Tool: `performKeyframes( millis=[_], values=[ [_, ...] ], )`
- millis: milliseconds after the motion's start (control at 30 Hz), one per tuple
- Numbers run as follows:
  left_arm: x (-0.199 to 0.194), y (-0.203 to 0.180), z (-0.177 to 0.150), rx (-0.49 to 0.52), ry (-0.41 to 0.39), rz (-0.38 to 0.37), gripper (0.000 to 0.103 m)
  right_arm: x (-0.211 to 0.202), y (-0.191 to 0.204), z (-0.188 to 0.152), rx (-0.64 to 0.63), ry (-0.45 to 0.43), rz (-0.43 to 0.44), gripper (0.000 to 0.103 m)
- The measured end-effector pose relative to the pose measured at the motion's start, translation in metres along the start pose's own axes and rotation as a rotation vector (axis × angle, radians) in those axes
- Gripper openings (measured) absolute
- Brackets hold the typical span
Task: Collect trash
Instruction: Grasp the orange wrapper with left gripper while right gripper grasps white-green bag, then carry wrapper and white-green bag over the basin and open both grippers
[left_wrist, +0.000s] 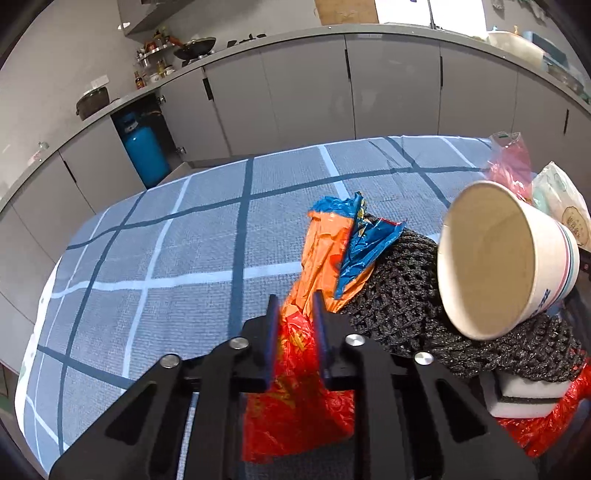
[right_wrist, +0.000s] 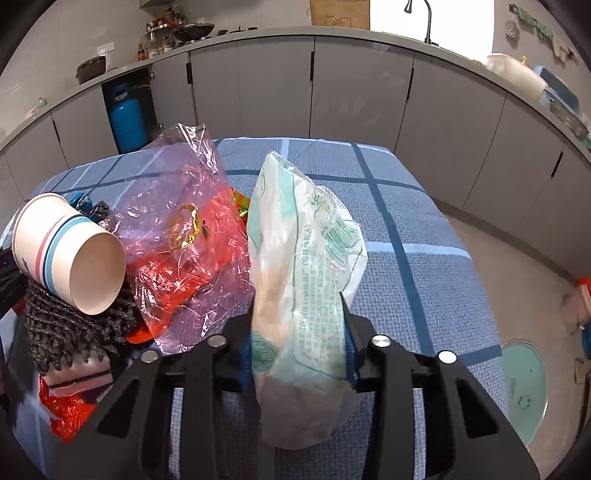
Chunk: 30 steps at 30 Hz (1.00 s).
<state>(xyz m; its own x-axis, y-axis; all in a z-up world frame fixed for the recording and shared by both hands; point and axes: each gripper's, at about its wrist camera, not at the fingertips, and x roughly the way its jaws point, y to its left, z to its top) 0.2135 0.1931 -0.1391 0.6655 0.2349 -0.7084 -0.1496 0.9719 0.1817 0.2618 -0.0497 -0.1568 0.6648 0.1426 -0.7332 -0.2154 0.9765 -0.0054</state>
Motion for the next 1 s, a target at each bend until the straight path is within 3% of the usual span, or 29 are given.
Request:
performKeyframes(
  millis=[300, 533, 833, 1000],
  values=[
    [-0.031, 0.021, 0.011, -0.061, -0.057, 0.042, 0.014, -0.034, -0.002, 0.0, 0.012, -0.088, 0.0, 0.032],
    [-0.069, 0.008, 0.024, -0.034, -0.152, 0.106, 0.014, -0.056, -0.014, 0.002, 0.038, -0.131, -0.002, 0.032],
    [-0.119, -0.056, 0.044, 0.054, -0.258, -0.018, 0.014, -0.082, -0.04, -0.013, 0.083, -0.154, -0.011, 0.032],
    [-0.128, -0.097, 0.048, 0.099, -0.271, -0.094, 0.014, -0.096, -0.068, -0.025, 0.123, -0.162, -0.035, 0.032]
  ],
)
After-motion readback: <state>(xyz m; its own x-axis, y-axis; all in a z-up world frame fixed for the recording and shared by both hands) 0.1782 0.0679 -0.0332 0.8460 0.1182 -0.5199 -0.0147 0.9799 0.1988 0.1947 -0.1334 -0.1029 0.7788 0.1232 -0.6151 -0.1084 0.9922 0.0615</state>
